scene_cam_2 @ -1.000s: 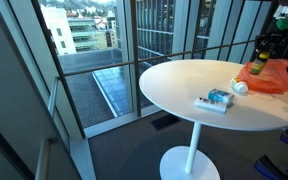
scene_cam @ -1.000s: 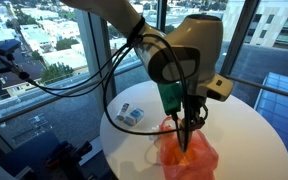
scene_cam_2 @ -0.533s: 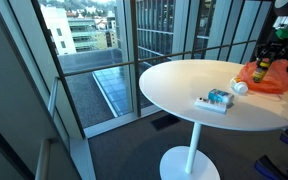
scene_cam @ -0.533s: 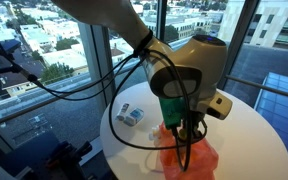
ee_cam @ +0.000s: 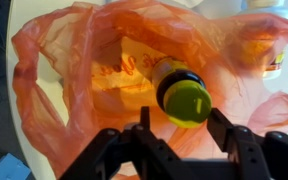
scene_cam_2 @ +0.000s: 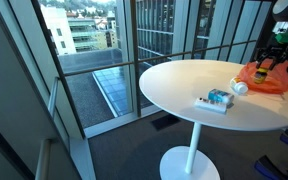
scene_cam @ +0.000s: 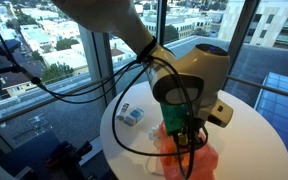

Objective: Put the bottle with a yellow cap in the plastic bag

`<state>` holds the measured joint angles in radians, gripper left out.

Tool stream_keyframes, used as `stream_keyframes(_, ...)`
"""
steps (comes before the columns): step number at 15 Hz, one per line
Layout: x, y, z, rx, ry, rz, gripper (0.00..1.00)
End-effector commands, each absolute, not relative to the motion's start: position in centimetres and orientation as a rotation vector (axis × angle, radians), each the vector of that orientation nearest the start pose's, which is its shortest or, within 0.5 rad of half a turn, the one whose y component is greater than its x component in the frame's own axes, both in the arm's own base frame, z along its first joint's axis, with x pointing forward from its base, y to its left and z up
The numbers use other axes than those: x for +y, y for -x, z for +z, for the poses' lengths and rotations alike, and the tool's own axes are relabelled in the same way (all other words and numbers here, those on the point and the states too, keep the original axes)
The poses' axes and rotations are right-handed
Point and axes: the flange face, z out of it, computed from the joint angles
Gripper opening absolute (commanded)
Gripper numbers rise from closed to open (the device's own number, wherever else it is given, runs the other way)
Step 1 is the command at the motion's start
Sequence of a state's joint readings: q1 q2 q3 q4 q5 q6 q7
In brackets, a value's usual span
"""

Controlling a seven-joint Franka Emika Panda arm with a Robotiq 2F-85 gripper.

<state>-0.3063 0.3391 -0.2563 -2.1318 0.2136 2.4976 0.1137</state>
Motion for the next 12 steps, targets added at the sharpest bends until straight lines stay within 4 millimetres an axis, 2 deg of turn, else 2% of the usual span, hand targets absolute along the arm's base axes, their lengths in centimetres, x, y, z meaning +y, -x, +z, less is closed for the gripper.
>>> stream_keyframes(1,-30.4,-49.6,27.0,1.198,2.861,-0.093,0.94)
stream_keyframes(3,-29.6,-49.8,28.1,1.168,2.872,-0.109,1.0)
stream_keyframes(7,-27.1,-50.3,30.8,1.089,2.917,-0.114,1.0)
stream_keyframes(12,-22.6,-50.4,34.9,0.916,2.98,0.033,1.0)
